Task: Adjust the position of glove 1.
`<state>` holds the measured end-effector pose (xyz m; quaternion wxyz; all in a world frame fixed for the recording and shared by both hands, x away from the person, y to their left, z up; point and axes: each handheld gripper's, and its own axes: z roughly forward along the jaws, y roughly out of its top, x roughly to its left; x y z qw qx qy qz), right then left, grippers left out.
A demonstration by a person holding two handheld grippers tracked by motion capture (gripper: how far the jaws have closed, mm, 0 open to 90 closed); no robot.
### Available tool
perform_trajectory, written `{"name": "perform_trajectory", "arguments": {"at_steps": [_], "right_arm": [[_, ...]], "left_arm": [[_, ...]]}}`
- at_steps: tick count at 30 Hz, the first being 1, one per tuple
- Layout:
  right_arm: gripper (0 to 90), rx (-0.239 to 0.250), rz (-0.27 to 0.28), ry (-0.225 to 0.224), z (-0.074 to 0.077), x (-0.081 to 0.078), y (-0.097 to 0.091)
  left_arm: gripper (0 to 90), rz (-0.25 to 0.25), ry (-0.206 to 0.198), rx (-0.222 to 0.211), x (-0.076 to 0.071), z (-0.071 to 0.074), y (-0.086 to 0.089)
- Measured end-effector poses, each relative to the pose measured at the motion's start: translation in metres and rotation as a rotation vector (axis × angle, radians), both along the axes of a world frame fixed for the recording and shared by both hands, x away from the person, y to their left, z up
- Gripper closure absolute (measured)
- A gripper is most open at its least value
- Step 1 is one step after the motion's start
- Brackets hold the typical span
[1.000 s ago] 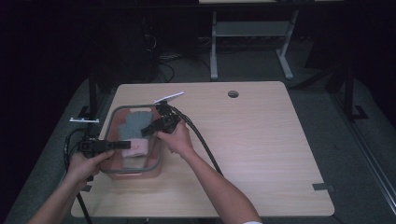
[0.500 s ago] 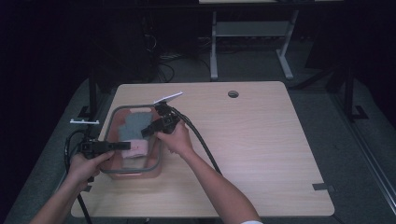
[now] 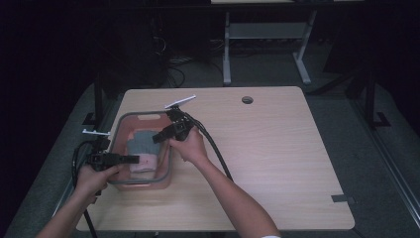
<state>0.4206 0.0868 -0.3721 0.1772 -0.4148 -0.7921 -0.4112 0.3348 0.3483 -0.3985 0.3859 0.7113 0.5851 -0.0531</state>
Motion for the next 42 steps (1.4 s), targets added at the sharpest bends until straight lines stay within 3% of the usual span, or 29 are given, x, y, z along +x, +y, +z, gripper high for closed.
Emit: {"name": "perform_trajectory", "arguments": {"at_steps": [7, 9, 18, 24, 32, 42], "right_arm": [[72.0, 0.015, -0.005, 0.005, 0.000, 0.001, -0.011], [71.4, 0.018, -0.007, 0.010, 0.000, 0.002, -0.013], [68.1, 0.034, -0.019, -0.002, 0.005, 0.000, -0.026], [67.6, 0.037, -0.038, -0.001, 0.005, 0.000, -0.039], [67.1, 0.045, -0.064, -0.009, 0.009, 0.000, -0.056], [64.3, 0.055, -0.090, -0.011, 0.011, -0.001, -0.078]], "left_arm": [[53.4, 0.037, -0.030, -0.009, -0.001, 0.006, 0.003], [49.6, 0.042, -0.050, 0.012, -0.001, 0.010, 0.002], [46.7, 0.069, -0.080, 0.005, 0.000, 0.017, 0.003], [46.7, 0.052, -0.094, 0.023, 0.004, 0.025, 0.003], [46.8, 0.043, -0.105, 0.017, 0.006, 0.029, -0.001], [46.1, 0.000, -0.147, -0.020, 0.004, 0.042, -0.015]]}}
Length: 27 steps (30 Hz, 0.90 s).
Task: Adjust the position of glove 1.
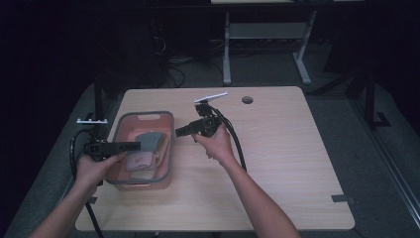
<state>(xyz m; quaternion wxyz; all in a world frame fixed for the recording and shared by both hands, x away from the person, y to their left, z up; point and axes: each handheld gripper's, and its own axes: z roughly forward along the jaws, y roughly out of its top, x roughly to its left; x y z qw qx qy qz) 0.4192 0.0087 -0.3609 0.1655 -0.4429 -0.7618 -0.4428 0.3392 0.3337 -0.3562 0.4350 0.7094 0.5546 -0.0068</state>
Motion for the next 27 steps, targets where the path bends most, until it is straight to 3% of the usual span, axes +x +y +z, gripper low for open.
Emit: {"name": "perform_trajectory", "arguments": {"at_steps": [16, 19, 27], "right_arm": [[58.9, 0.020, -0.057, 0.006, -0.004, -0.004, -0.037], [57.5, 0.023, -0.067, 0.006, -0.004, -0.006, -0.043], [56.6, 0.025, -0.083, 0.002, -0.004, -0.007, -0.058]], "left_arm": [[42.1, -0.074, -0.029, -0.023, 0.000, 0.013, -0.032], [41.4, -0.099, -0.031, -0.011, 0.001, 0.013, -0.040], [40.5, -0.113, -0.031, -0.033, 0.004, 0.014, -0.052]]}}
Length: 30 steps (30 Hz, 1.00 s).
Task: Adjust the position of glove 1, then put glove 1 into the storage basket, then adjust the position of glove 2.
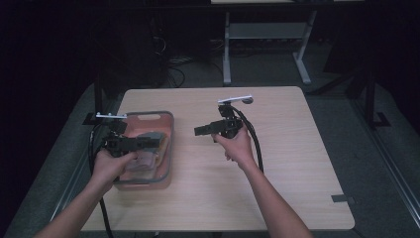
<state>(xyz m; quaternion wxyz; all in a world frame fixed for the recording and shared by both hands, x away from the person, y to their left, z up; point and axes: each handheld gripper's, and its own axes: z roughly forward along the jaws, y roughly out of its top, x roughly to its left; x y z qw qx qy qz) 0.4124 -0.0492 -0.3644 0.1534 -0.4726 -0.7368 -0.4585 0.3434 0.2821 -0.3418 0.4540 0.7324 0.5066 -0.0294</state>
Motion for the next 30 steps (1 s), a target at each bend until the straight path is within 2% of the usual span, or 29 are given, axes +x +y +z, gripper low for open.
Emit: {"name": "perform_trajectory", "arguments": {"at_steps": [6, 10, 19, 30], "right_arm": [[54.8, 0.005, -0.008, 0.008, -0.002, -0.001, -0.011], [53.9, 0.003, -0.023, 0.009, -0.003, -0.003, -0.020], [53.1, 0.013, -0.063, 0.013, -0.006, -0.007, -0.042], [52.5, 0.018, -0.097, 0.024, -0.012, -0.013, -0.065]], "left_arm": [[38.8, -0.019, -0.007, -0.009, 0.002, 0.001, -0.010], [37.7, -0.037, -0.004, 0.002, 0.004, 0.001, -0.017], [36.4, -0.072, -0.007, -0.007, 0.004, 0.002, -0.035], [35.6, -0.113, -0.008, 0.002, 0.005, 0.002, -0.056]]}}
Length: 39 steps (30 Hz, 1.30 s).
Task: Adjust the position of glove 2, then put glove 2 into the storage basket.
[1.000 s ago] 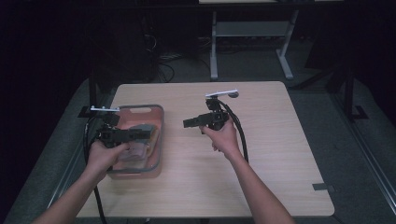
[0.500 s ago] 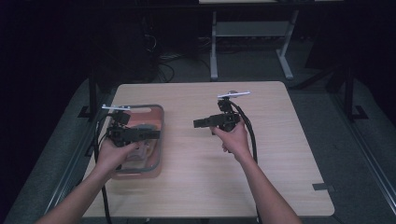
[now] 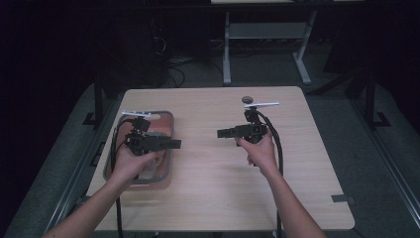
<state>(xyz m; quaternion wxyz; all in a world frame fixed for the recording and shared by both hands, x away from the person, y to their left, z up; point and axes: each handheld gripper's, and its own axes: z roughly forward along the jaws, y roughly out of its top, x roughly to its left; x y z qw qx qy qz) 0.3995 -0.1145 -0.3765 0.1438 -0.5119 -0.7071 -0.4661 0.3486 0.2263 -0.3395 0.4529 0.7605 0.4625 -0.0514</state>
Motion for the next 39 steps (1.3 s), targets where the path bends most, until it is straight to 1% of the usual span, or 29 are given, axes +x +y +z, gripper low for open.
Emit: {"name": "perform_trajectory", "arguments": {"at_steps": [2, 3, 4, 6, 10, 12, 15, 19, 23, 24, 31, 33, 34, 39], "right_arm": [[52.4, 0.004, -0.010, 0.004, -0.001, -0.001, -0.004], [52.2, 0.003, -0.015, 0.006, -0.002, -0.002, -0.007], [52.1, 0.004, -0.017, 0.010, -0.003, -0.003, -0.008], [51.8, 0.005, -0.019, 0.011, -0.004, -0.004, -0.011], [51.7, 0.020, -0.036, 0.012, -0.005, -0.007, -0.018], [51.6, 0.020, -0.040, 0.014, -0.005, -0.007, -0.021], [51.4, 0.021, -0.054, 0.018, -0.007, -0.008, -0.027], [51.0, 0.023, -0.067, 0.022, -0.010, -0.009, -0.034], [50.7, 0.013, -0.075, 0.029, -0.013, -0.011, -0.040], [50.7, 0.014, -0.079, 0.029, -0.014, -0.012, -0.042], [50.3, 0.014, -0.094, 0.034, -0.020, -0.018, -0.054], [50.2, 0.014, -0.102, 0.043, -0.022, -0.020, -0.058], [50.1, 0.012, -0.102, 0.038, -0.023, -0.021, -0.060], [49.9, 0.023, -0.117, 0.043, -0.026, -0.025, -0.070]], "left_arm": [[35.4, -0.005, -0.001, 0.000, 0.001, 0.000, -0.003], [35.2, -0.014, -0.002, 0.008, 0.001, 0.000, -0.004], [35.2, -0.012, -0.002, 0.007, 0.000, 0.000, -0.006], [35.2, -0.021, -0.008, 0.018, 0.000, 0.000, -0.009], [35.1, -0.031, -0.004, 0.013, 0.001, -0.002, -0.014], [35.0, -0.043, -0.001, 0.022, 0.001, -0.002, -0.016], [34.7, -0.043, -0.002, 0.017, 0.001, -0.003, -0.019], [34.6, -0.057, 0.001, 0.021, 0.001, -0.004, -0.024], [34.4, -0.063, -0.002, 0.014, 0.002, -0.005, -0.027], [34.4, -0.061, -0.001, 0.010, 0.002, -0.005, -0.029], [34.2, -0.094, 0.006, 0.014, -0.001, -0.009, -0.045], [34.2, -0.105, 0.014, 0.009, -0.002, -0.011, -0.050], [34.2, -0.108, 0.017, 0.010, -0.003, -0.012, -0.053], [34.2, -0.127, 0.022, 0.016, -0.005, -0.017, -0.063]]}}
